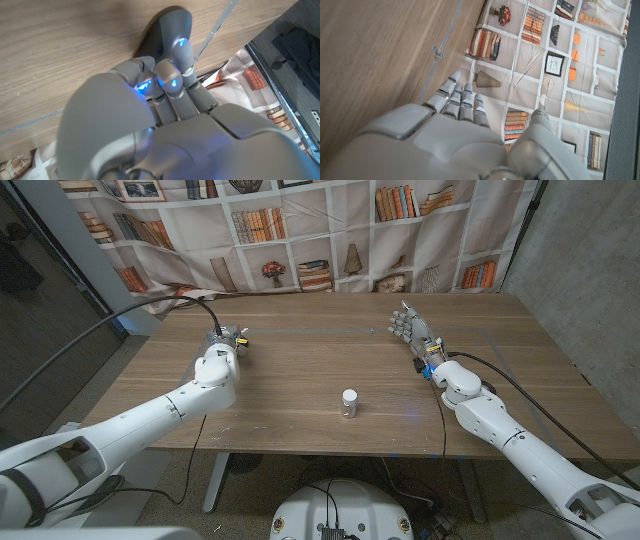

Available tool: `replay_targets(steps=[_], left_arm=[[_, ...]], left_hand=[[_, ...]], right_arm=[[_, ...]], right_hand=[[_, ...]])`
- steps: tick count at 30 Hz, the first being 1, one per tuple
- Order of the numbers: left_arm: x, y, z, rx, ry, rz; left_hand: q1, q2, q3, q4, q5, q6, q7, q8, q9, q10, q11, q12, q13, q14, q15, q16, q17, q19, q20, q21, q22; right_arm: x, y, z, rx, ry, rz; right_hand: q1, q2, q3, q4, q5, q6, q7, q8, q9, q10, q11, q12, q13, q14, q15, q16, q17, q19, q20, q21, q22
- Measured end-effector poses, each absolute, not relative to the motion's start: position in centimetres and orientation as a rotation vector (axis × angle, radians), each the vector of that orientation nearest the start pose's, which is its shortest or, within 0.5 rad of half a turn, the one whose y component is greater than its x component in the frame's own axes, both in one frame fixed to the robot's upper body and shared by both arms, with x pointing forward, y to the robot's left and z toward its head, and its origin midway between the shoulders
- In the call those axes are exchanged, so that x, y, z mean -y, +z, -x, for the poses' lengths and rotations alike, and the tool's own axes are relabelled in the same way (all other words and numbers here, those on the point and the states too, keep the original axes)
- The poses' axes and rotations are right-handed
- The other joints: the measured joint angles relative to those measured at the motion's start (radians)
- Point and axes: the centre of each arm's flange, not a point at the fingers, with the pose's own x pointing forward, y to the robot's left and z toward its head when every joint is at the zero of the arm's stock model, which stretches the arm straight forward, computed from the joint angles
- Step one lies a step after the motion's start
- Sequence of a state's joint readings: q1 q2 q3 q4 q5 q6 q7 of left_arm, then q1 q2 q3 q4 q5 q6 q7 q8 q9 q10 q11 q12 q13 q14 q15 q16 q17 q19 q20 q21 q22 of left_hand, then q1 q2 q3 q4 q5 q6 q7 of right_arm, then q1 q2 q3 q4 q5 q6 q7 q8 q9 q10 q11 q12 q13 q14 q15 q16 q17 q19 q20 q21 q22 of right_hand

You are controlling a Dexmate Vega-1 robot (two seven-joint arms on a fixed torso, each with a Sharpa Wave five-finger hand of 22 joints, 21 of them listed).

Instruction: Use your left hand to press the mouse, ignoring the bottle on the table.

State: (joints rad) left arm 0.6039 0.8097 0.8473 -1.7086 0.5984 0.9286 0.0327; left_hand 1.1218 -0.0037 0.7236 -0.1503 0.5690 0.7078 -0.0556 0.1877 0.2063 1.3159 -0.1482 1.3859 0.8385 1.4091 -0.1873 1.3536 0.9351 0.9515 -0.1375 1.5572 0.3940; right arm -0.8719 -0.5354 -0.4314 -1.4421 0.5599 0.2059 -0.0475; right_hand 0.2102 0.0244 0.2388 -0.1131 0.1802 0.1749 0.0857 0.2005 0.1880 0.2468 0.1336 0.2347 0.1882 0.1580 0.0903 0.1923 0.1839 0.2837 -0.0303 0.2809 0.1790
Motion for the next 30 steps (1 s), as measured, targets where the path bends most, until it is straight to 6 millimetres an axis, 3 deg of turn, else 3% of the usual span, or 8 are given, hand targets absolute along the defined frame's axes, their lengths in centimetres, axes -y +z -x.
replay_targets(steps=[15,26,27,30], left_arm=[[-30.6,3.6,-61.4,0.154,0.576,-1.457],[-31.1,3.7,-61.2,0.142,0.606,-1.454],[-30.5,4.8,-60.3,0.18,0.608,-1.447],[-30.6,5.1,-60.0,0.187,0.614,-1.446]], left_hand=[[-0.017,-0.001,0.015,-0.001,-0.015,-0.004,0.004,0.0,-0.002,0.0,0.0,-0.008,-0.011,0.0,0.0,-0.004,0.0,0.0,0.0,0.0,-0.005],[-0.017,-0.001,0.022,0.0,-0.023,-0.004,0.004,0.0,-0.002,0.0,0.0,-0.008,-0.018,0.0,0.0,-0.008,-0.005,0.0,0.0,0.004,-0.005],[-0.024,0.006,0.022,0.0,-0.023,-0.004,0.004,0.0,-0.002,0.0,0.0,-0.008,-0.019,0.0,0.0,-0.008,-0.005,0.0,0.0,0.004,-0.005],[-0.027,0.009,0.028,-0.003,-0.03,-0.004,0.004,0.0,-0.002,0.0,0.0,-0.008,-0.023,0.0,0.0,-0.008,-0.003,0.0,0.0,0.004,-0.004]], right_arm=[[24.5,-2.7,-64.0,0.581,0.269,0.068],[24.6,-3.0,-64.2,0.575,0.265,0.065],[24.5,-2.8,-64.0,0.588,0.274,0.063],[24.4,-2.9,-64.1,0.588,0.275,0.06]], right_hand=[[0.0,0.0,-0.004,-0.004,-0.003,0.0,0.0,0.0,0.0,0.0,0.0,0.0,0.0,0.0,0.0,0.0,0.0,0.0,0.0,-0.004,0.0],[0.0,0.0,-0.004,-0.004,-0.003,0.0,0.0,0.0,0.0,0.0,0.0,0.0,0.0,0.0,0.0,-0.004,0.0,0.004,0.004,-0.007,0.001],[0.0,0.0,-0.004,-0.004,-0.003,0.0,0.0,0.0,0.0,0.0,0.0,0.0,0.0,0.001,-0.001,-0.004,0.0,0.004,0.004,-0.008,0.003],[0.0,0.0,-0.004,-0.004,-0.002,0.0,0.0,0.0,0.0,0.0,0.0,0.0,0.0,0.001,-0.001,-0.004,0.0,0.004,0.004,-0.008,0.005]])
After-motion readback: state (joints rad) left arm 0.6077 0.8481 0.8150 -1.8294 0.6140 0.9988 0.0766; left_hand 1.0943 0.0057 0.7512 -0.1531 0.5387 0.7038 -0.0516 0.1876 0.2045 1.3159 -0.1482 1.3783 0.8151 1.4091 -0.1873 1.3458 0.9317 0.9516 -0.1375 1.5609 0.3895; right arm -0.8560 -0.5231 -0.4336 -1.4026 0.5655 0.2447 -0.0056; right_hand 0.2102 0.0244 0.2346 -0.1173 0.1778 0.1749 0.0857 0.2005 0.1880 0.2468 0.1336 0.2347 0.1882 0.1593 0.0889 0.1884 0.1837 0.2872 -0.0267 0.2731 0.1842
